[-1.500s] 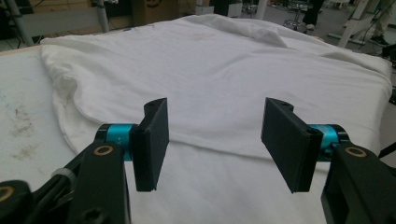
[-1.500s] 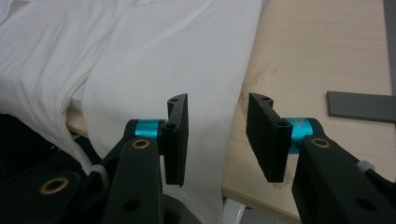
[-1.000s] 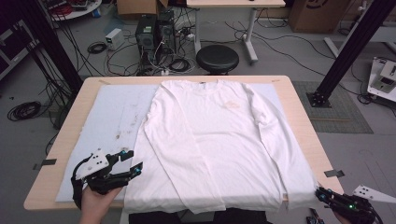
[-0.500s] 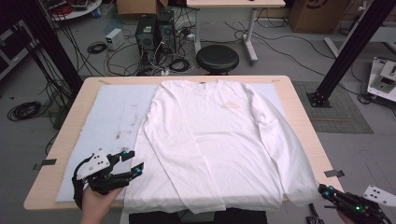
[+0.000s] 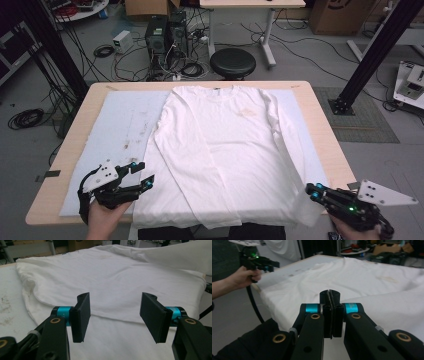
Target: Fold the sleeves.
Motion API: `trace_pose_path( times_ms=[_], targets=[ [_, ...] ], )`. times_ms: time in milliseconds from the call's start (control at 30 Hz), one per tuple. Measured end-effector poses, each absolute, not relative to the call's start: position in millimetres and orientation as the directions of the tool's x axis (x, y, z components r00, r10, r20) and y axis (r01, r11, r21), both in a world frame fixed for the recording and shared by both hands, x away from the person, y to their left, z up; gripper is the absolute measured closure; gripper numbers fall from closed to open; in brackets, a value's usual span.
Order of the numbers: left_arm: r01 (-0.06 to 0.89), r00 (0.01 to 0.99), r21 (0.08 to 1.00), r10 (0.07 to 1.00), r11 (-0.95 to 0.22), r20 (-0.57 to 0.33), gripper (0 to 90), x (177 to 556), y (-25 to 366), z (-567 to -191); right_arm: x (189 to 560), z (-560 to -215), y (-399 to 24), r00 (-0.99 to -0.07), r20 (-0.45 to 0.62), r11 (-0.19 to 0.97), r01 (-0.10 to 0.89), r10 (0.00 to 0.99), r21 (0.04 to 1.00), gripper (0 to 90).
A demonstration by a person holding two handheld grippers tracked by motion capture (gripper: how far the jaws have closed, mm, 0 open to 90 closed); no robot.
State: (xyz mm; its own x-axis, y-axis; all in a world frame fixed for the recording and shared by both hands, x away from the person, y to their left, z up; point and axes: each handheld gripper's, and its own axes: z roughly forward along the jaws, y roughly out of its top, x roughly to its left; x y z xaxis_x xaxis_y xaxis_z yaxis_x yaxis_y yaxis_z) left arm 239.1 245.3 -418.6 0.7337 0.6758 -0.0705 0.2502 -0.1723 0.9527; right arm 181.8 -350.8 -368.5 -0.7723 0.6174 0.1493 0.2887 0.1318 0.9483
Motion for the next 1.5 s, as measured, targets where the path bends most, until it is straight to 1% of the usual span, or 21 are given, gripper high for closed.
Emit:
trace_pose_path(
  times_ms=[200,367,600,800,933,967,1033,1067,1167,1233,1300,1433,1500],
  targets=[
    [0.252,0.737,0.952,0.672,-0.174,-0.072,41.7,238,245,-419,189,-352,-292,-0.843,0.114,0.188,0.247,0.525,0.951,90.0],
    [0.255,0.741,0.951,0.668,-0.178,-0.073,41.7,238,244,-419,195,-351,-248,-0.888,0.089,0.241,0.217,0.451,0.946,90.0],
    [0.261,0.743,0.949,0.665,-0.179,-0.079,41.7,238,243,-421,200,-362,-198,-0.92,0.053,0.321,0.189,0.387,0.928,90.0],
    [0.265,0.747,0.946,0.66,-0.184,-0.081,41.7,239,242,-422,208,-376,-166,-0.931,0.053,0.365,0.193,0.361,0.911,90.0],
    [0.272,0.747,0.944,0.659,-0.185,-0.086,41.7,239,241,-423,214,-388,-145,-0.934,0.065,0.4,0.213,0.352,0.892,89.8],
    [0.273,0.748,0.944,0.658,-0.186,-0.086,41.7,239,241,-423,216,-392,-140,-0.935,0.071,0.413,0.221,0.347,0.883,89.0],
    [0.276,0.748,0.943,0.658,-0.187,-0.089,41.7,239,241,-424,218,-397,-129,-0.94,0.075,0.432,0.223,0.334,0.874,83.3],
    [0.277,0.748,0.942,0.657,-0.188,-0.089,41.7,240,240,-424,218,-399,-125,-0.941,0.075,0.439,0.224,0.331,0.87,82.8],
    [0.276,0.75,0.941,0.656,-0.193,-0.086,41.7,239,240,-424,218,-401,-118,-0.941,0.075,0.44,0.224,0.33,0.87,72.4],
    [0.277,0.75,0.941,0.656,-0.196,-0.084,41.7,239,240,-425,218,-399,-122,-0.933,0.064,0.426,0.222,0.354,0.877,69.9],
    [0.281,0.747,0.94,0.659,-0.193,-0.088,41.7,238,240,-425,220,-396,-135,-0.915,0.057,0.404,0.231,0.398,0.885,64.9],
    [0.283,0.746,0.94,0.659,-0.192,-0.09,41.7,238,240,-425,223,-395,-169,-0.874,0.076,0.334,0.262,0.48,0.905,63.0],
    [0.282,0.747,0.939,0.659,-0.195,-0.088,41.7,239,240,-425,223,-396,-176,-0.871,0.088,0.331,0.274,0.482,0.903,63.1]
  ],
)
